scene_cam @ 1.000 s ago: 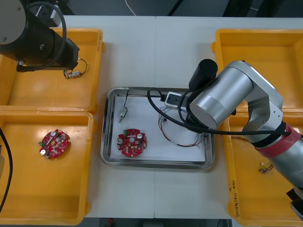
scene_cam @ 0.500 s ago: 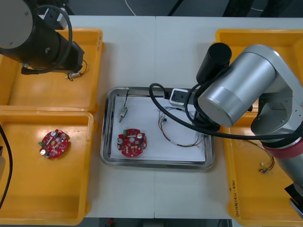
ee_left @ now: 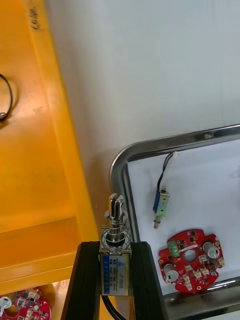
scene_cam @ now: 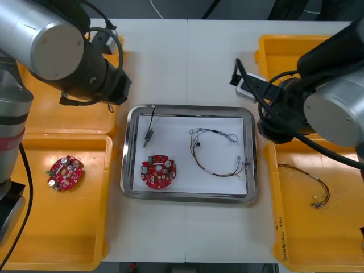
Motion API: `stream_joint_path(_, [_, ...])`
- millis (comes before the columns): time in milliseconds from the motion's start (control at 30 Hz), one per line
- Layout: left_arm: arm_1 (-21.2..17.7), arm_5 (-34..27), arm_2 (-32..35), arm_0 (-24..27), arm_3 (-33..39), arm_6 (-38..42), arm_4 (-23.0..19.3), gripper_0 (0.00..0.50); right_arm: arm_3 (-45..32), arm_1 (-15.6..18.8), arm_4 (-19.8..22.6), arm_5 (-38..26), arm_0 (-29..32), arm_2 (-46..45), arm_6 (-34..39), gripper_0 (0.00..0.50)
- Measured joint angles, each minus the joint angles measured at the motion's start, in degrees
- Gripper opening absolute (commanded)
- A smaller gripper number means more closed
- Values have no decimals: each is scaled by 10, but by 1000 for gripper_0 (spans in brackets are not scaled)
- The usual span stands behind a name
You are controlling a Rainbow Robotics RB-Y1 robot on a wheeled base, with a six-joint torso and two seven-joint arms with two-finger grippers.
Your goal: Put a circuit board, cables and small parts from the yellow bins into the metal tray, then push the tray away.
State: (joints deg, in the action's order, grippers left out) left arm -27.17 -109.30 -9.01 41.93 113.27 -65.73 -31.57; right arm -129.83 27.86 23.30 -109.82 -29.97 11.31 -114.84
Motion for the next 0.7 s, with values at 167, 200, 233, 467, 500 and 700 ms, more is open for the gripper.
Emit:
stream_joint_path(167, [15, 19, -42, 0, 0, 0, 8, 0, -18, 35, 58, 0, 42, -80, 0, 500])
stream_joint_path(200, [18, 24, -52, 0, 0, 1, 8, 0, -19, 41, 70, 0, 50, -99, 0, 500])
stream_joint_path(233, [20, 27, -61, 0, 0, 1, 10, 0, -19, 45, 83, 0, 57, -118, 0, 500])
stream_joint_path(467, [36, 53, -116, 0, -11, 10, 26, 0, -19, 60, 145, 0, 107, -248, 3, 500])
stream_joint_path(500, [39, 59, -120, 0, -17, 11, 29, 1, -19, 60, 147, 0, 114, -263, 4, 500])
stream_joint_path(700, [51, 106, -155, 0, -68, 11, 47, 0, -19, 60, 146, 0, 152, -325, 18, 500])
